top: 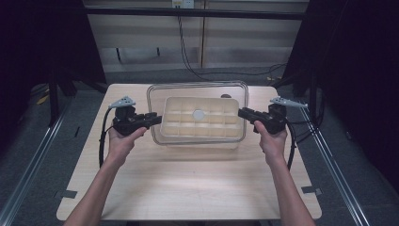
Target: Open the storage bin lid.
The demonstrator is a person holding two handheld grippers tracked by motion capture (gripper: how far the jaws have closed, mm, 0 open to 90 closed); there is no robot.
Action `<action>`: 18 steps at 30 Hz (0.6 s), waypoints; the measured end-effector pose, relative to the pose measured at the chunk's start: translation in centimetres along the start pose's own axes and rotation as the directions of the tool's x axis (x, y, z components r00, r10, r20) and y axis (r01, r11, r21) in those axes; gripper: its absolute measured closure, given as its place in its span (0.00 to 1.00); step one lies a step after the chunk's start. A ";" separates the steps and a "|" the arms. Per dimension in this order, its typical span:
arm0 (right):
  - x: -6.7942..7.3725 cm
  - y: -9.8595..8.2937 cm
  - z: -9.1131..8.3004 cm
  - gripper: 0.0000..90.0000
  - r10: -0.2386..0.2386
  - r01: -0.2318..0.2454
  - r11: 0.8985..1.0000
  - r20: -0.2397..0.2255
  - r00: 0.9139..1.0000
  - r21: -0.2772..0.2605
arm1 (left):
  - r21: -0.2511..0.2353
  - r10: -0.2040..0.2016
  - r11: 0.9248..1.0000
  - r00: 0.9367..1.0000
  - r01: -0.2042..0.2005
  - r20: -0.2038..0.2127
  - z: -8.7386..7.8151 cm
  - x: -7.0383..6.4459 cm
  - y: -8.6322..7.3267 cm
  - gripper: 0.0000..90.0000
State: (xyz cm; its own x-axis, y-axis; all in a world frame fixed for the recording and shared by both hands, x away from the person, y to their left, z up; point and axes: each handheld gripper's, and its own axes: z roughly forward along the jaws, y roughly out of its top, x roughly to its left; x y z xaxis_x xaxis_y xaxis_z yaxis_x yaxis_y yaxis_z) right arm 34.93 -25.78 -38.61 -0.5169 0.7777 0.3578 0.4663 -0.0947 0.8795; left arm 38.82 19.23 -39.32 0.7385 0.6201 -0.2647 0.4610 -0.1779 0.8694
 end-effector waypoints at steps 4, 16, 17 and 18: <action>0.1 0.0 -0.3 0.79 -0.006 0.006 1.000 -0.003 1.000 -0.010 | -0.005 0.001 1.000 1.000 -0.001 0.001 -0.1 -0.2 0.0 0.73; 0.5 -0.4 -0.8 0.79 -0.010 0.010 1.000 -0.014 1.000 -0.009 | 0.002 0.011 1.000 1.000 -0.011 -0.002 -0.8 -0.8 -0.3 0.73; 0.6 -0.4 -0.8 0.79 -0.012 0.011 1.000 -0.014 1.000 -0.004 | 0.004 0.009 1.000 1.000 -0.009 -0.001 -0.8 -0.8 -0.3 0.73; 0.6 -0.5 -0.8 0.79 -0.012 0.012 1.000 -0.015 1.000 -0.005 | 0.004 0.010 1.000 1.000 -0.010 -0.001 -0.9 -0.8 -0.4 0.73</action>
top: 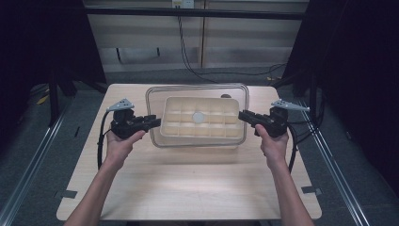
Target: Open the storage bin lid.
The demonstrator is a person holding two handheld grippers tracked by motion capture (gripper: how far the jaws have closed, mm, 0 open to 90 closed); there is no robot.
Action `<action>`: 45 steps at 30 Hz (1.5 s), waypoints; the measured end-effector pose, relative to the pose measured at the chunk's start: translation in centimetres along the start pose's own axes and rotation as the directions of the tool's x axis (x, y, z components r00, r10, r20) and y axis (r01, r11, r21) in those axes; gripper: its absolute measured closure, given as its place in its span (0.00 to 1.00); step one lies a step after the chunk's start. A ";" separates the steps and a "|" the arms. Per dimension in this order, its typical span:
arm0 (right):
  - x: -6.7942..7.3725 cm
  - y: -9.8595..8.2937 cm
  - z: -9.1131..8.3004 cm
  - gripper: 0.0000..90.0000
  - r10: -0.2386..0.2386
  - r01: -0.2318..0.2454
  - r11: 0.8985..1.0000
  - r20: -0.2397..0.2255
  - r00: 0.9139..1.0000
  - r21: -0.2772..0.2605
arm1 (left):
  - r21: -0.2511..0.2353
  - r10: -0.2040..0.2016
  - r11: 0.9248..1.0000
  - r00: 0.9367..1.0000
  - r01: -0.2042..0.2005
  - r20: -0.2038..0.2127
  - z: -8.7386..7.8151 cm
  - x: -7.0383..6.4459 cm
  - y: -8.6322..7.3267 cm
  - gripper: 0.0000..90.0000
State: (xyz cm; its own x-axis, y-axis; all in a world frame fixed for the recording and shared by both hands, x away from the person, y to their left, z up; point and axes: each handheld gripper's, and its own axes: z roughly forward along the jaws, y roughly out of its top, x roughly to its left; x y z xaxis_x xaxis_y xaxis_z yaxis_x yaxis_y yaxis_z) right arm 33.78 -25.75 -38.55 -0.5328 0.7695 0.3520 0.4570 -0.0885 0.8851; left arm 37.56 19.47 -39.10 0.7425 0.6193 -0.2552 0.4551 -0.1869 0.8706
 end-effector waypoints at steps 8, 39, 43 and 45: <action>0.6 -0.2 -1.0 0.80 -0.007 0.007 1.000 -0.008 1.000 -0.011 | -0.007 0.011 1.000 1.000 -0.010 0.011 -0.5 -0.6 0.0 0.73; 2.6 -1.3 -4.0 0.80 -0.021 0.021 0.999 -0.007 1.000 0.027 | 0.035 0.067 0.997 0.997 -0.068 0.026 -2.5 -3.8 -1.1 0.75; 2.8 -1.7 -4.4 0.80 -0.024 0.024 0.999 -0.009 1.000 0.033 | 0.035 0.085 0.996 0.996 -0.086 0.030 -3.0 -4.2 -1.4 0.75; 3.1 -2.1 -4.9 0.80 -0.025 0.026 0.999 -0.013 1.000 0.040 | 0.037 0.090 0.995 0.995 -0.091 0.035 -3.4 -4.7 -1.8 0.76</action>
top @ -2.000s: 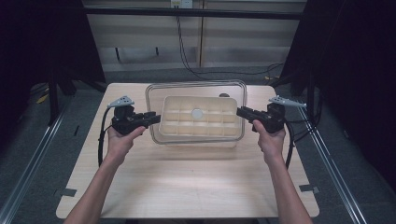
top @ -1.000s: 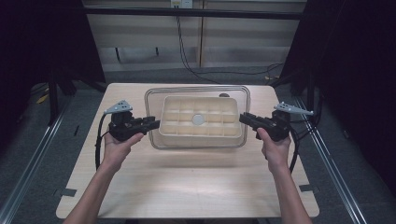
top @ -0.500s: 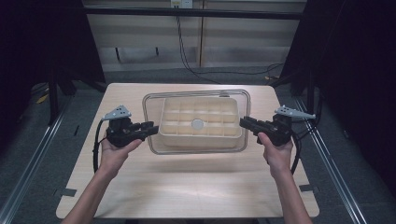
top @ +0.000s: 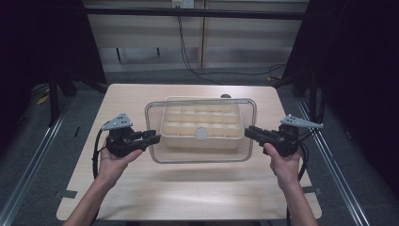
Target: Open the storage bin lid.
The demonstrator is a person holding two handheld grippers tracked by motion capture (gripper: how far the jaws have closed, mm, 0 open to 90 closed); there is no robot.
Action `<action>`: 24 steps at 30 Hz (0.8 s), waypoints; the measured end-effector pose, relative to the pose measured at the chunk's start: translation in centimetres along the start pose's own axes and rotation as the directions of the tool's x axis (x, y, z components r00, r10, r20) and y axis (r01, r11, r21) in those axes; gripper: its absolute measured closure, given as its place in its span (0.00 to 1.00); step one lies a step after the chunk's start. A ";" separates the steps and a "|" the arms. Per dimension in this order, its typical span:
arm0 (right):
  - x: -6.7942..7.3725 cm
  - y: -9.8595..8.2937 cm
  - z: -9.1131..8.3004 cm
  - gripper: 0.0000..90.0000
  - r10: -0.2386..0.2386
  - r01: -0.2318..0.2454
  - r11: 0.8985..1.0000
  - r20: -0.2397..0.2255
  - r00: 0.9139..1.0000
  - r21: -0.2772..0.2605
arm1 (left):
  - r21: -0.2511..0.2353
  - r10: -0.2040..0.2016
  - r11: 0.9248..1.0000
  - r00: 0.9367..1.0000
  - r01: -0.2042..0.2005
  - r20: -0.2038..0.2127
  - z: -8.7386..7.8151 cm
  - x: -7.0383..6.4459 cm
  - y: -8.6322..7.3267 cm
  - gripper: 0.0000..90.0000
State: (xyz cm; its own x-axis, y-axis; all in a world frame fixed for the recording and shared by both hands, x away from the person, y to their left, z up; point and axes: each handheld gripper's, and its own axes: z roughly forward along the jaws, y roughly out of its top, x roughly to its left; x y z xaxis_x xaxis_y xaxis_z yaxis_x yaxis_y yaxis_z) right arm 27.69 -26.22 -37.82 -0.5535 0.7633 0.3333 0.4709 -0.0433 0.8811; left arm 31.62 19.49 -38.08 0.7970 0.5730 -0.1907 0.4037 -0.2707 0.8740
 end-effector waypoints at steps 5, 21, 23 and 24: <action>0.4 -0.6 -0.4 0.79 -0.003 0.003 1.000 -0.005 1.000 0.011 | 0.000 0.010 1.000 1.000 -0.010 0.009 -0.5 -0.5 -0.7 0.77; 1.3 -4.2 -0.4 0.79 0.035 -0.034 0.995 -0.013 0.999 0.098 | 0.060 -0.024 0.998 0.999 0.022 0.028 -1.1 -1.3 -3.2 0.77; 1.4 -4.6 -0.6 0.79 0.043 -0.041 0.994 -0.015 0.999 0.106 | 0.071 -0.026 0.997 0.999 0.024 0.029 -1.2 -1.5 -3.6 0.77; 1.5 -4.8 -0.7 0.79 0.040 -0.038 0.993 -0.013 0.999 0.113 | 0.076 -0.027 0.997 0.999 0.025 0.028 -1.2 -1.6 -3.7 0.77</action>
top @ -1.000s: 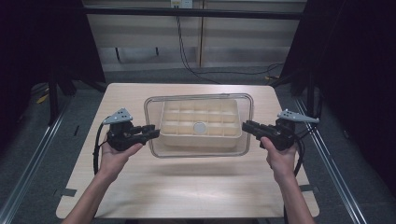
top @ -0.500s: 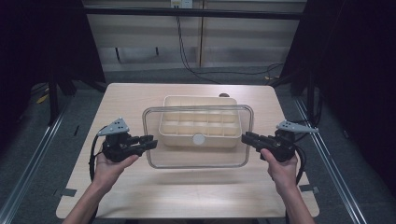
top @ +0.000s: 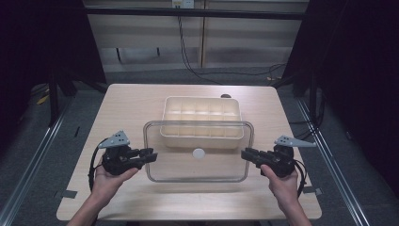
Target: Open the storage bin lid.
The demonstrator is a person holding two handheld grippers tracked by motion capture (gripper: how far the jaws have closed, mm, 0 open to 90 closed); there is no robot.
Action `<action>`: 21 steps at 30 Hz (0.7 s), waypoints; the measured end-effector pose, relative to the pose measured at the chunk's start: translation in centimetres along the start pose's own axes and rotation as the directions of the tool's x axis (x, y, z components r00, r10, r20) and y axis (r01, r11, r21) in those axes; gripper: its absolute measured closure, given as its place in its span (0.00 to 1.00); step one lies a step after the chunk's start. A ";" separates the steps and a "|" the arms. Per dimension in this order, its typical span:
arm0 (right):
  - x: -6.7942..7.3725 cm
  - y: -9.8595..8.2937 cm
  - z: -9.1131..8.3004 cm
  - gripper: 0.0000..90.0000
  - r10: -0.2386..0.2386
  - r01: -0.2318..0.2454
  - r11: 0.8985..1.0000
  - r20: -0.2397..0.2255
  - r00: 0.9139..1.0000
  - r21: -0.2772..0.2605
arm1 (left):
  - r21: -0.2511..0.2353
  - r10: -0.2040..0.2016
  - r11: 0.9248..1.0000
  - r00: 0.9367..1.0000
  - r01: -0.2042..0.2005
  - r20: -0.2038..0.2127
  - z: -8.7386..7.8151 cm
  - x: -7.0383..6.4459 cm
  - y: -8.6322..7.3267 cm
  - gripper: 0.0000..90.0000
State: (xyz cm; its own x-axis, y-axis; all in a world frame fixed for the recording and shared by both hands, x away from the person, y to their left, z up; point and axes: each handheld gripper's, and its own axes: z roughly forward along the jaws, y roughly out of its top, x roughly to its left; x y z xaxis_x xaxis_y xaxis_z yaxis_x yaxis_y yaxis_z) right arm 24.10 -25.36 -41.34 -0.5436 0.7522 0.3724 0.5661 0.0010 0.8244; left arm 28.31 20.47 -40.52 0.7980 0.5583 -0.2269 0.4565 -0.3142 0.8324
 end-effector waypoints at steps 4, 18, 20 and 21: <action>0.3 -0.9 -0.3 0.79 0.006 -0.006 1.000 -0.001 1.000 0.009 | 0.023 -0.011 1.000 1.000 0.011 0.013 0.1 -0.1 -0.7 0.77; 0.5 -3.7 0.1 0.80 0.033 -0.032 0.997 -0.010 0.999 0.071 | 0.080 -0.033 0.996 0.999 0.033 0.008 0.6 -0.5 -3.3 0.76; 0.6 -3.9 0.1 0.80 0.034 -0.033 0.997 -0.006 0.999 0.076 | 0.087 -0.061 0.994 0.998 0.060 0.013 0.7 -0.7 -3.8 0.76; 0.6 -4.0 0.1 0.79 0.038 -0.037 0.996 -0.004 0.999 0.077 | 0.087 -0.069 0.994 0.998 0.067 0.016 0.7 -0.8 -4.0 0.76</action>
State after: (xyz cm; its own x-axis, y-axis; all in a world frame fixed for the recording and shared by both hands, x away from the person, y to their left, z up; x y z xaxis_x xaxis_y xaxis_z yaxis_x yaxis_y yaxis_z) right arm 21.58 -24.85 -44.42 -0.5245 0.7488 0.4051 0.6321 0.0237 0.7745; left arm 26.17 20.73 -44.02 0.7709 0.5664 -0.2914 0.5414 -0.3415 0.7683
